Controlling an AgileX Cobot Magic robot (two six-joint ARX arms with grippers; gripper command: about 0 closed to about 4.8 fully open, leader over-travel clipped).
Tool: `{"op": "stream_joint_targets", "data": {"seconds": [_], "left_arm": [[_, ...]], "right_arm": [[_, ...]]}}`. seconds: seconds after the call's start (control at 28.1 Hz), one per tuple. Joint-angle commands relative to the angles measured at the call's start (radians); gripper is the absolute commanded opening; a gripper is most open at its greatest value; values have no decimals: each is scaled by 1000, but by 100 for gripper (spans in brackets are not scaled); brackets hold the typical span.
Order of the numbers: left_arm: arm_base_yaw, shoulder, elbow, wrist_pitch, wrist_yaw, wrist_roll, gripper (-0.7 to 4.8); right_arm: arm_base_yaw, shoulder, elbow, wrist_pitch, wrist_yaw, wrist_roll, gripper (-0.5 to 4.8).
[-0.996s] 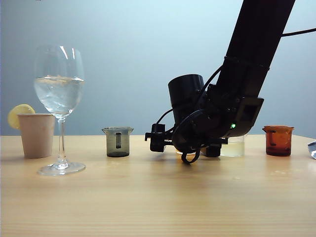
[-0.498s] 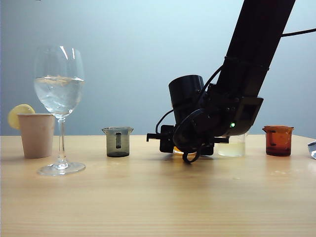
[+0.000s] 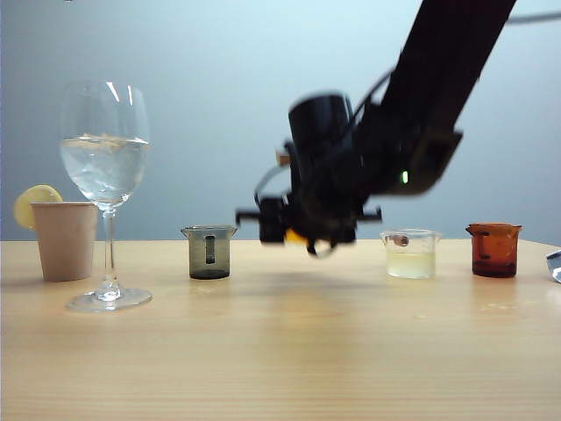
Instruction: Pick up the second measuring cup from the left, pour the orange juice inside into the goblet, and finally put the measuring cup back in its original place.
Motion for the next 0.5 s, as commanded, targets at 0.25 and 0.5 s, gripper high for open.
{"op": "stream_joint_targets", "data": {"seconds": [0.25,0.5], "left_arm": [[0,-2,5,12,0,0,-5],[0,-2,5,11,0,0,-5]], "right_arm": [[30,-211,6,-134,-172,-35,193],[62,-378,6,-188,-272,-118,193]]}}
